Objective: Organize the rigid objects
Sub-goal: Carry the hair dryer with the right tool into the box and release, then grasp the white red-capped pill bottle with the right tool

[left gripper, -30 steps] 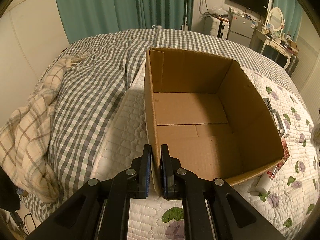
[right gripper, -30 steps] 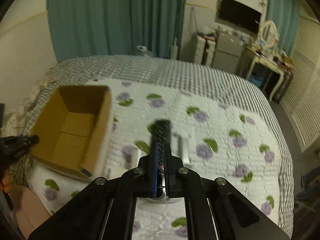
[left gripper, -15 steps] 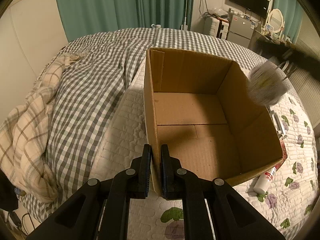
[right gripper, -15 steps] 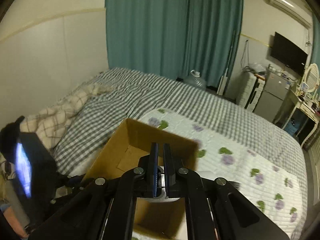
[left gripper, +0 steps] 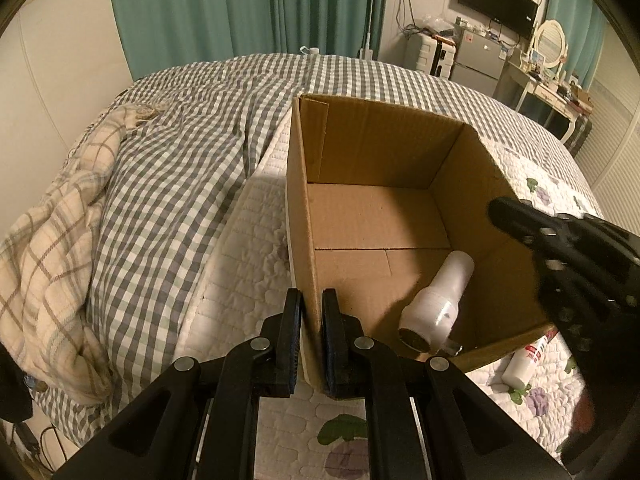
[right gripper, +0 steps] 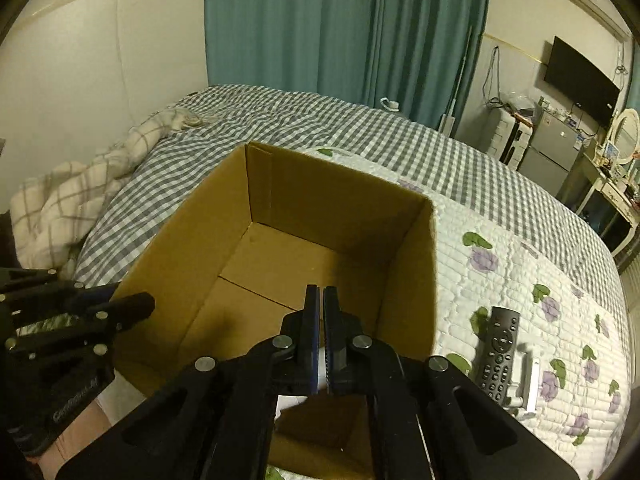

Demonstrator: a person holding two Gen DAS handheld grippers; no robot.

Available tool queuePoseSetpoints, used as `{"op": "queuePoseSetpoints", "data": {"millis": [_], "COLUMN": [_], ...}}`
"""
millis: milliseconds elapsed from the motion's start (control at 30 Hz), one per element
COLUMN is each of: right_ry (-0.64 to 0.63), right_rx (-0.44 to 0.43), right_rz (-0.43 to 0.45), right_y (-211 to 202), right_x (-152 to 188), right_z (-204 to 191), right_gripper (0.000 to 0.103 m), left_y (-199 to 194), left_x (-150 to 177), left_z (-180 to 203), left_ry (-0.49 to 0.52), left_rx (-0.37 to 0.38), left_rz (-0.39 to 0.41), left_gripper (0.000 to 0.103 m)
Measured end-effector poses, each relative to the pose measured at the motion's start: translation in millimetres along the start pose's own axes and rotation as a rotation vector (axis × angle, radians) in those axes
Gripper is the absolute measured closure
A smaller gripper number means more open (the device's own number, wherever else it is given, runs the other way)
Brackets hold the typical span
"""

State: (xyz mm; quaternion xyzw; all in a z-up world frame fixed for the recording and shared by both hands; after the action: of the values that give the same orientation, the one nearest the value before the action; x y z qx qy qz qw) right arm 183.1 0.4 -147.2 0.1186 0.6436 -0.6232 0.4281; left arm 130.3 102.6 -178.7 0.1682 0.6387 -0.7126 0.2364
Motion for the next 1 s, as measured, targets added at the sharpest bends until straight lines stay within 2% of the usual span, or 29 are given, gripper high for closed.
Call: {"op": "queuePoseSetpoints", "data": {"millis": [33, 100, 167, 233, 300, 367, 467, 633, 800, 1000], "right_ry": [0.008, 0.022, 0.037, 0.058, 0.068, 0.081, 0.109, 0.165, 0.233, 0.276], "right_rx": [-0.001, 0.010, 0.031, 0.059, 0.091, 0.140, 0.203, 0.259, 0.266, 0.231], "right_rz": [0.006, 0.017, 0.039, 0.074, 0.083, 0.088, 0.079, 0.013, -0.093, -0.197], "right_y": [-5, -17, -32, -52, -68, -82, -99, -104, -84, -56], "right_x": [-1, -4, -9, -14, -16, -14, 0, 42, 97, 147], "right_z": [2, 10, 21, 37, 53, 71, 95, 127, 139, 130], "right_gripper": [0.101, 0.091, 0.052, 0.043, 0.039, 0.027, 0.021, 0.020, 0.020, 0.020], "left_y": [0, 0, 1, 0, 1, 1, 1, 1, 1, 1], "left_x": [0, 0, -1, -1, -1, -1, -1, -1, -1, -1], "left_z": [1, 0, -1, -1, -2, -2, -2, -2, -3, -3], "left_ry": [0.003, 0.003, 0.004, 0.003, 0.005, 0.006, 0.006, 0.005, 0.007, 0.008], "left_rx": [-0.001, -0.004, -0.006, -0.007, -0.008, -0.008, -0.008, -0.007, -0.009, -0.010], "left_rz": [0.000, 0.000, -0.001, -0.002, -0.002, -0.001, -0.002, -0.002, -0.002, -0.002], "left_gripper": [0.094, 0.094, 0.094, 0.094, 0.094, 0.094, 0.094, 0.094, 0.094, 0.094]}}
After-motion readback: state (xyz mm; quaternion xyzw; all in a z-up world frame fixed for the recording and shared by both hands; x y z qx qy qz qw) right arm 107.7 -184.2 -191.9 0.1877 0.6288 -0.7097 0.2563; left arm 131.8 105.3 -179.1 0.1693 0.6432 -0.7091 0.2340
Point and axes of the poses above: each gripper's, at about its wrist camera, not at the fingertips, and y roughly the way its jaws point, z to its right, x to its underside, the point moved 9 cm from there along y, roughly the way its jaws point, and after that the axes turned 8 degrees about x, right-handed, at the moved point
